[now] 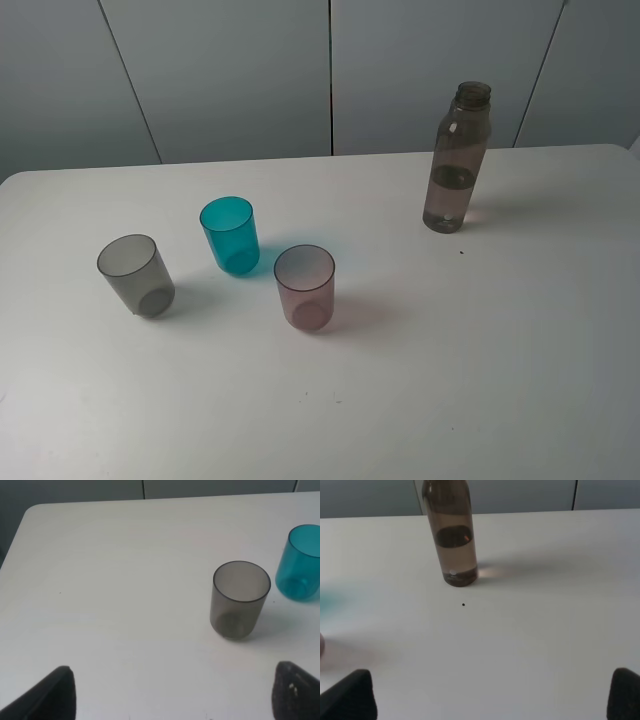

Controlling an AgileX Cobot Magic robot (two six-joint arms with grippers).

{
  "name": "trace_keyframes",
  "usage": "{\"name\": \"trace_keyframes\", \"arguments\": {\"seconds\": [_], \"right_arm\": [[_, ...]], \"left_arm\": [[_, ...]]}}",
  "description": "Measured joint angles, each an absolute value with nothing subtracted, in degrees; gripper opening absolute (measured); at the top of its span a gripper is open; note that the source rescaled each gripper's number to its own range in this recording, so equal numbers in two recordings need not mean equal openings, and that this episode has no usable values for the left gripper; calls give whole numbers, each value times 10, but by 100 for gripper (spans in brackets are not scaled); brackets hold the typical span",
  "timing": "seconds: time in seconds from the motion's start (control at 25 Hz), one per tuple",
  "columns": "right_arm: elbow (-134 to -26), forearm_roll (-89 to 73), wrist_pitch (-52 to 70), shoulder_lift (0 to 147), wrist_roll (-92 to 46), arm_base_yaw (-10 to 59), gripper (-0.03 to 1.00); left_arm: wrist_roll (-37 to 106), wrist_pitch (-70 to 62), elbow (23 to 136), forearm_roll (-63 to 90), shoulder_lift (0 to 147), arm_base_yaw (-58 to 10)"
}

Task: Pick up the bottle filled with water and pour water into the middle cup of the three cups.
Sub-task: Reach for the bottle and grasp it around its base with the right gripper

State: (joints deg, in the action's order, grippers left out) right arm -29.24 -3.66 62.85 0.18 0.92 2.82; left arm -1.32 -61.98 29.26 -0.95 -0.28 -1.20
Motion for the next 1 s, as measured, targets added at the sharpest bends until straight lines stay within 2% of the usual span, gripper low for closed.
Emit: {"name": "trace_keyframes", "arguments": {"seconds": [1.0], "right_arm": [[-292, -37, 628, 2, 9, 28, 100]], "left_arm": [[-13, -620, 293, -9, -3, -12]]}}
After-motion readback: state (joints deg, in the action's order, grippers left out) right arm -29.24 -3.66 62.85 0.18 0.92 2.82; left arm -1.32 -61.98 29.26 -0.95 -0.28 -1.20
